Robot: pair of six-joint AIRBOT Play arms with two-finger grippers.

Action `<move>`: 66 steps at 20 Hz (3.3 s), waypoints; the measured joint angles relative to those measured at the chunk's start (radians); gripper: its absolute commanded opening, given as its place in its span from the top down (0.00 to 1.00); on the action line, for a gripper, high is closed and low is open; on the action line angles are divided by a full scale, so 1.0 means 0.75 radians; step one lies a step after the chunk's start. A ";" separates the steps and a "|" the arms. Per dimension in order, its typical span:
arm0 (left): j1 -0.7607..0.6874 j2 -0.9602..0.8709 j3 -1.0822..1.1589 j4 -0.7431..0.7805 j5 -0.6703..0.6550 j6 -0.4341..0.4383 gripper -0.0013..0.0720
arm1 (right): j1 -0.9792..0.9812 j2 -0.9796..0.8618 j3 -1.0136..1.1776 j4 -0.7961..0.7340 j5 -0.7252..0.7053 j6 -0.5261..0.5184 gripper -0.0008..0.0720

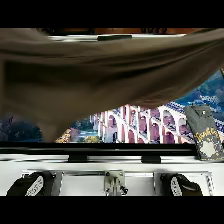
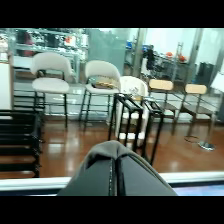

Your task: Fold the shirts.

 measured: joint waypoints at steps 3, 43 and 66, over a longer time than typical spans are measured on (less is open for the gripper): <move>0.000 0.031 0.009 -0.002 0.018 0.003 0.94 | -0.004 0.010 0.045 0.049 -0.052 -0.041 0.91; -0.124 -0.961 -0.729 0.114 0.162 -0.125 0.14 | 0.323 -1.118 -0.434 -0.063 -0.709 -0.005 0.27; 0.296 -0.849 -1.571 -0.186 -0.082 0.363 0.29 | -0.059 -0.838 -0.590 -0.293 0.439 -0.157 0.27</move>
